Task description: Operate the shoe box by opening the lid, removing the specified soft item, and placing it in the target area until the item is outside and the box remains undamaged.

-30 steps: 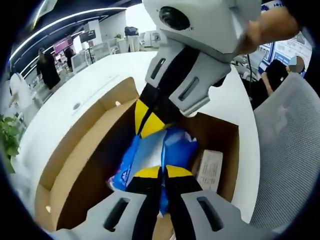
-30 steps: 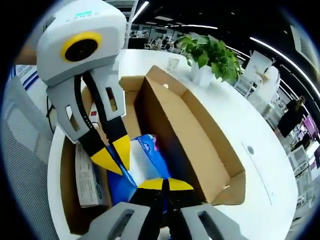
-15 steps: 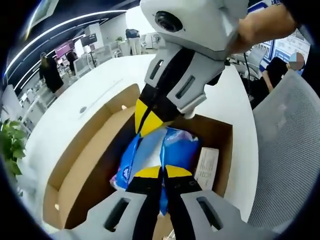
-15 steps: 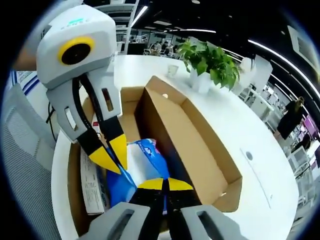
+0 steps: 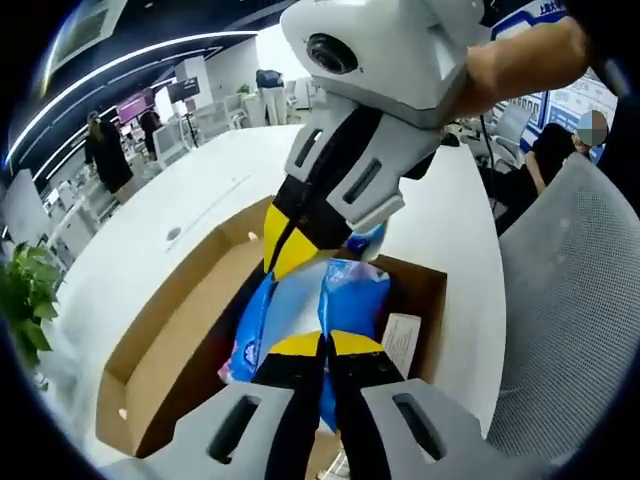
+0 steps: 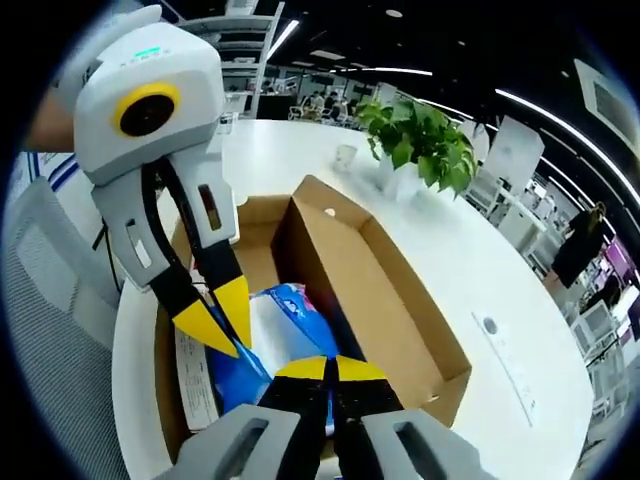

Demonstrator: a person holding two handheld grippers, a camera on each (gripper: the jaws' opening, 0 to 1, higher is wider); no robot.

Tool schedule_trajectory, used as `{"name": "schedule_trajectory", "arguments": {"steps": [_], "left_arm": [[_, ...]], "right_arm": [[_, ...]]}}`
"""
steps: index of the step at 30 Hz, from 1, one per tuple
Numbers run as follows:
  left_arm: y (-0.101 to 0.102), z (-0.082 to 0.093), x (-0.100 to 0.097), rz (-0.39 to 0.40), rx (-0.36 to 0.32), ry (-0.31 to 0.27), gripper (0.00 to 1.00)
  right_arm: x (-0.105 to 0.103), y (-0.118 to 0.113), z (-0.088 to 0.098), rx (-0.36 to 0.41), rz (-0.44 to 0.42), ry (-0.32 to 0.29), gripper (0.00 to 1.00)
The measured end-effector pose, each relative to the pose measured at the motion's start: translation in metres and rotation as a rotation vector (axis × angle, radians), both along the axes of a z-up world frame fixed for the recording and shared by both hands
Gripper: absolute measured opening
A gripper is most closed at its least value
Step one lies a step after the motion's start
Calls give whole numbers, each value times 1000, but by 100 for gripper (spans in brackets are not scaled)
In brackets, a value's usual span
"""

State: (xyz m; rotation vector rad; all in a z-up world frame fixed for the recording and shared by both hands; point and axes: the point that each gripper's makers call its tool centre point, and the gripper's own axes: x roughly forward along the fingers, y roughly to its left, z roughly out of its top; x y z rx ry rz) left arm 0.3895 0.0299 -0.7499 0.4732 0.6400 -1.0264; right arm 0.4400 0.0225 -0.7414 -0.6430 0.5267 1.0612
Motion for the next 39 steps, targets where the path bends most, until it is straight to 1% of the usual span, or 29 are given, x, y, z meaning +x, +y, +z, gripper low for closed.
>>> {"name": "schedule_trajectory", "arguments": {"steps": [6,12,17,20,25,28,31,39], "left_arm": [[-1,15,-1,17,-37,-20,0],[-4,35,-1,13,-43,-58,0],[-11,54,0,12,-67,-83,0],[-17,64,0,10,-69,-99,0],[-29,78,-1,-7,-68,-118,0],[-39,87,-1,-15,-82,-116,0],[-47,91,0,-29,-87,-119,0],[-80,101,5,-88,-92,-127,0]], "right_arm": [[0,1,14,19,2,-18,0],[-1,1,32,35,16,-42,0],[0,-3,48,53,13,-64,0],[1,-9,59,61,11,-79,0],[1,-19,72,73,-1,-91,0],[3,-28,79,83,-16,-97,0],[4,-37,84,87,-31,-101,0],[11,-66,93,91,-69,-112,0]]}}
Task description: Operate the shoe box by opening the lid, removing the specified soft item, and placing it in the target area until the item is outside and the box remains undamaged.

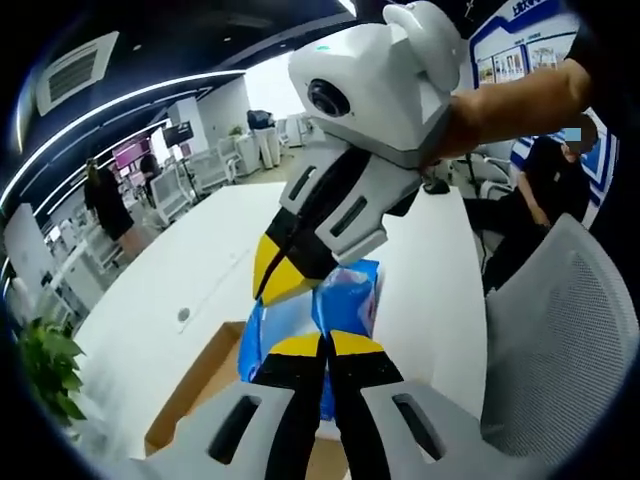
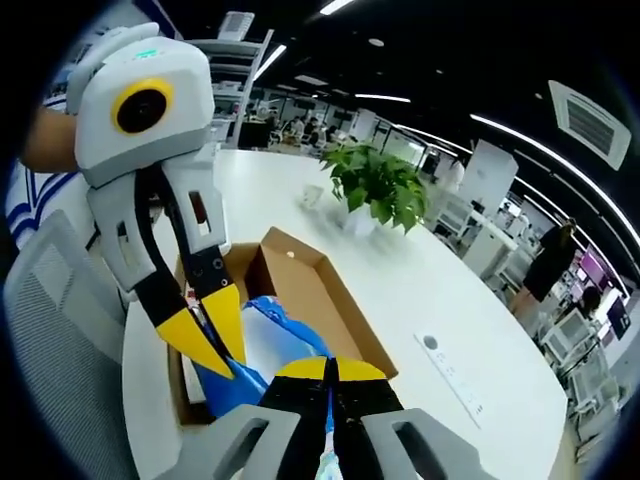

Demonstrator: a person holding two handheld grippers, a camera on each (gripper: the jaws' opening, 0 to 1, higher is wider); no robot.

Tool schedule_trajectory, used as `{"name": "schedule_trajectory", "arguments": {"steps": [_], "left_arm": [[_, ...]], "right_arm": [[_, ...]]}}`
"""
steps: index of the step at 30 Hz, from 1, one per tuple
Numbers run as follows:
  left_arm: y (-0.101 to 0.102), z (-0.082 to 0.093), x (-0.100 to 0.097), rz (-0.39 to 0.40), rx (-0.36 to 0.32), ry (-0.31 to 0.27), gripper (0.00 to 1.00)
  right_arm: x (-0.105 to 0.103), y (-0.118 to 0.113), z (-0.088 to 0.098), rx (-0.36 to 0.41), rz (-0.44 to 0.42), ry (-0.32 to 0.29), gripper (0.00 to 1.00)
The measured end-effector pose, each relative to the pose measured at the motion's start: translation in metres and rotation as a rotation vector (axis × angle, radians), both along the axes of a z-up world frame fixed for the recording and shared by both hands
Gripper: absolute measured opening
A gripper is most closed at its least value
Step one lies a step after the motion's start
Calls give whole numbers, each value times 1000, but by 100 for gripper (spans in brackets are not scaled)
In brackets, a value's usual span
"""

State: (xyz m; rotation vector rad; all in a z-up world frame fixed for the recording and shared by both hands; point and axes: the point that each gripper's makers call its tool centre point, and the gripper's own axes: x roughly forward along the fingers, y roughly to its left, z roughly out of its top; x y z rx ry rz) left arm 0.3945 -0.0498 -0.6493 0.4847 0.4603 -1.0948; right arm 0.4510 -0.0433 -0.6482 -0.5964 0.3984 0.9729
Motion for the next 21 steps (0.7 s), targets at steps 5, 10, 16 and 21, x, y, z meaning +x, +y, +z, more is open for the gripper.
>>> {"name": "schedule_trajectory", "arguments": {"steps": [5,10,16,21], "left_arm": [[-19,2,2,-32,-3,-2,0],[-35,2,3,-56,-8,0,0],[-54,0,4,-87,-6,10,0],[-66,-1,5,-109,-1,15,0]], "right_arm": [[3,-19,3,2,-21,0,0],[5,-37,4,2,-42,4,0],[5,-55,1,4,-67,12,0],[6,-69,-1,8,-87,20,0]]}}
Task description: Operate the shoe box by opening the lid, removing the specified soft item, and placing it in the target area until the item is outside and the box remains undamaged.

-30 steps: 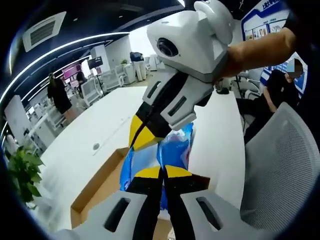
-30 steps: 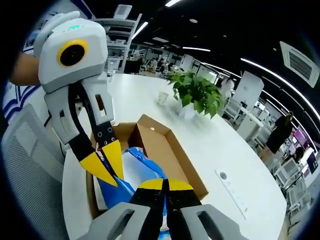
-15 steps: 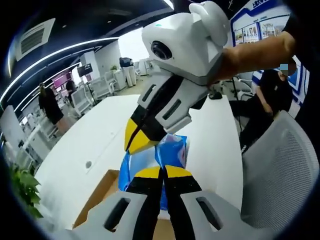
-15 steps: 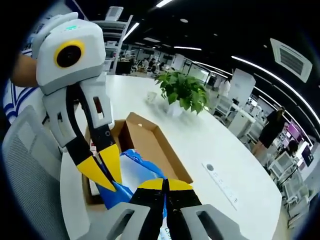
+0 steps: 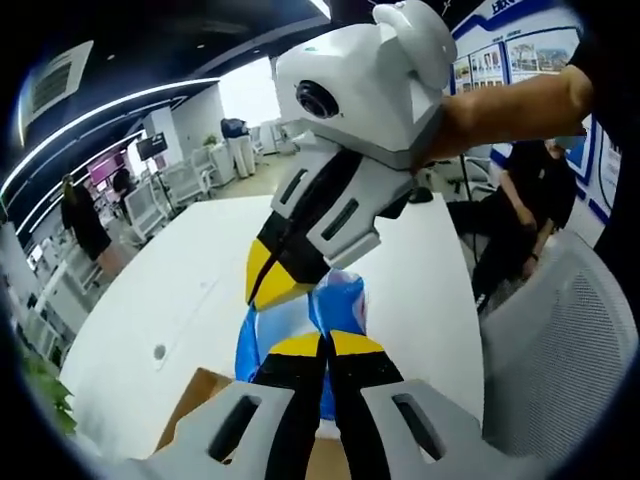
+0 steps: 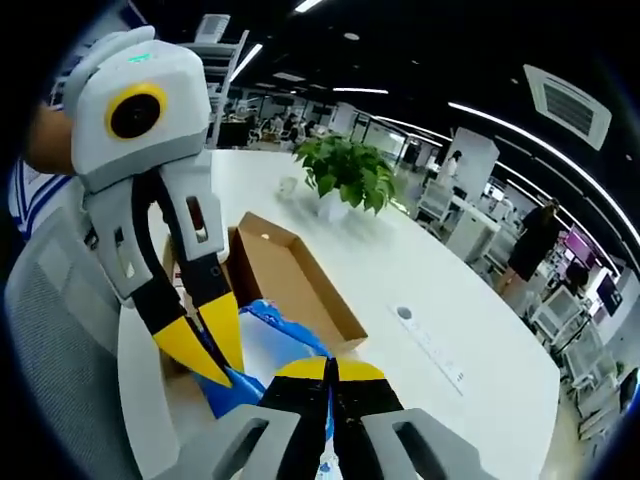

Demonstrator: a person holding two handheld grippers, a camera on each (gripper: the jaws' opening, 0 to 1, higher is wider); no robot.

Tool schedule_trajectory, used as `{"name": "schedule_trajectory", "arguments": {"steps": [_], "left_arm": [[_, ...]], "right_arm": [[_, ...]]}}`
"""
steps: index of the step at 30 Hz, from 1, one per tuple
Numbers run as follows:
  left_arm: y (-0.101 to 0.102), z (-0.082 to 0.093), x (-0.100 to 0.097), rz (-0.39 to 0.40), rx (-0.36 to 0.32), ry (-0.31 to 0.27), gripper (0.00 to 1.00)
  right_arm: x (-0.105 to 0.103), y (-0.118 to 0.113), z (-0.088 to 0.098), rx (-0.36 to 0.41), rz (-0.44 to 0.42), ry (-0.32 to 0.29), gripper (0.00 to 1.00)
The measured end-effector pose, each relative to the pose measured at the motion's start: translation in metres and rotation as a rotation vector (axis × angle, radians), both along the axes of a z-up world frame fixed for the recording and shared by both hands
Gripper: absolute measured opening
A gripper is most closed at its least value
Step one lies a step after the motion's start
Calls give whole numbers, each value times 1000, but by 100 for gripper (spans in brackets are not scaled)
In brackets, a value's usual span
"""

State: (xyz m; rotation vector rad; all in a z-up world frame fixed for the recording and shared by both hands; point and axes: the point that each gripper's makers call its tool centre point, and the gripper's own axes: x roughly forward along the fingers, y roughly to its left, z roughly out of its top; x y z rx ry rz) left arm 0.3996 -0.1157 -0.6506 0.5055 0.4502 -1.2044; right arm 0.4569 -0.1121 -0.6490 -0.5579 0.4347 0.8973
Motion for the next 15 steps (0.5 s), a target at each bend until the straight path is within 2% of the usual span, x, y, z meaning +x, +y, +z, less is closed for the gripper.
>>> {"name": "schedule_trajectory", "arguments": {"steps": [15], "left_arm": [[-38,-2,8,-31,-18,26,0]], "right_arm": [[8,-42,-1,20,-50,19,0]]}}
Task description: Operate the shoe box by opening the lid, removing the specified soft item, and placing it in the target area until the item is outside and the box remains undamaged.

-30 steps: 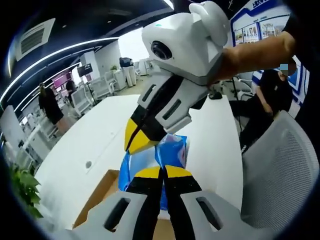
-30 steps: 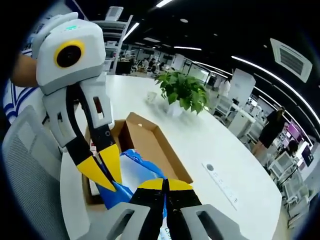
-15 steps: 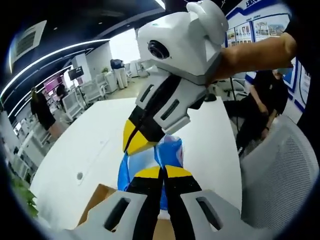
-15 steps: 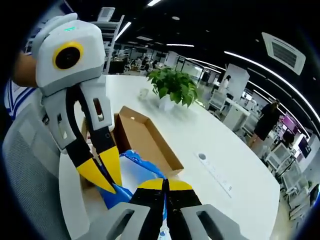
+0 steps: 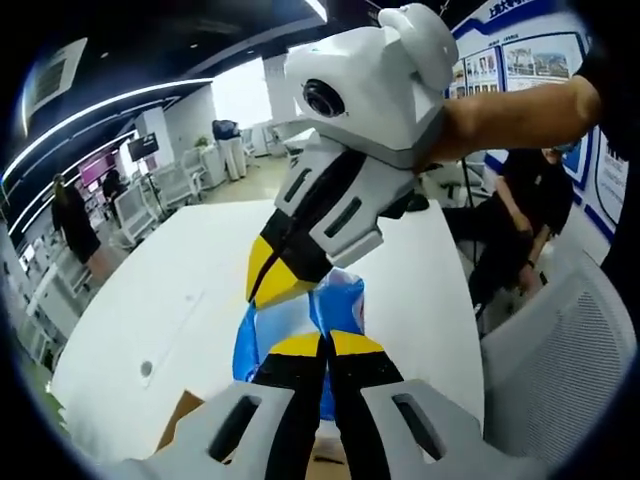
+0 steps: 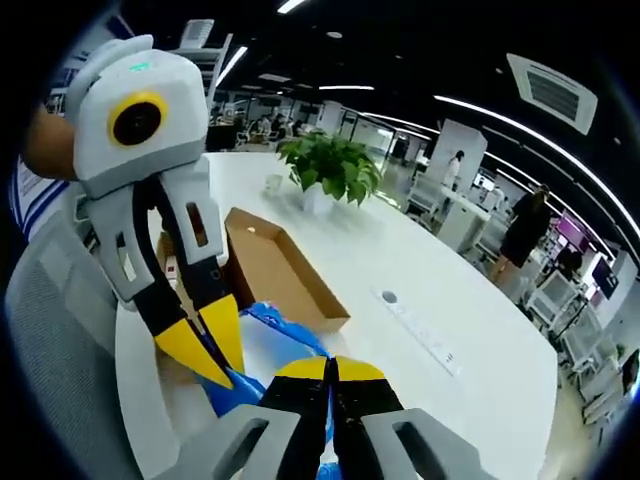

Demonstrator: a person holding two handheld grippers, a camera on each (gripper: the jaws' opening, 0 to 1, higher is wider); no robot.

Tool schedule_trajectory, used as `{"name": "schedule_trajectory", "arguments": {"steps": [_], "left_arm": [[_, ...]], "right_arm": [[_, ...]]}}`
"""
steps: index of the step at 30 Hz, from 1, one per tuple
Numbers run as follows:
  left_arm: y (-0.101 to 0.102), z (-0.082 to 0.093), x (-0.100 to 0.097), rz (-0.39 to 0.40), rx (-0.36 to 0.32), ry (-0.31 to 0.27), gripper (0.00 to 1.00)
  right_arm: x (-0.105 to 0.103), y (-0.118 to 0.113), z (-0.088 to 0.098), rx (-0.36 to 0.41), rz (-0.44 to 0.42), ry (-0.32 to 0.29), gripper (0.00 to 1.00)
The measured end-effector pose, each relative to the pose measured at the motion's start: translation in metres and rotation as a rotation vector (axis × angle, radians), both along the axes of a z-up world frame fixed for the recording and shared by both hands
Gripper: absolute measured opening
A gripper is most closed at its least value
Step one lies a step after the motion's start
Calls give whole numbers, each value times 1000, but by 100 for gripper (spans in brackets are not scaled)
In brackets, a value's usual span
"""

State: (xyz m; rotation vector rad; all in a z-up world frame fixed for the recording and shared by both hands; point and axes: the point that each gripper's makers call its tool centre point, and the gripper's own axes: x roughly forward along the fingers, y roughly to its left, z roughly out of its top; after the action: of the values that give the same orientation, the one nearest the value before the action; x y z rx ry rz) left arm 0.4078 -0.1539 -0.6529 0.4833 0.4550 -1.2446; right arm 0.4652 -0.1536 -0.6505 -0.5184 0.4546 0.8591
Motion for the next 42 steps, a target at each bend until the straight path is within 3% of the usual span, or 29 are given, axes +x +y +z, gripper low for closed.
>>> {"name": "schedule_trajectory", "arguments": {"steps": [27,42], "left_arm": [[-77,-39,6,-94,45,70,0],[-113,-58,21,-117,75,113,0]], "right_arm": [[5,-81,-37,23,-100,61,0],[17,-120,-52,19,-143,79,0]]}}
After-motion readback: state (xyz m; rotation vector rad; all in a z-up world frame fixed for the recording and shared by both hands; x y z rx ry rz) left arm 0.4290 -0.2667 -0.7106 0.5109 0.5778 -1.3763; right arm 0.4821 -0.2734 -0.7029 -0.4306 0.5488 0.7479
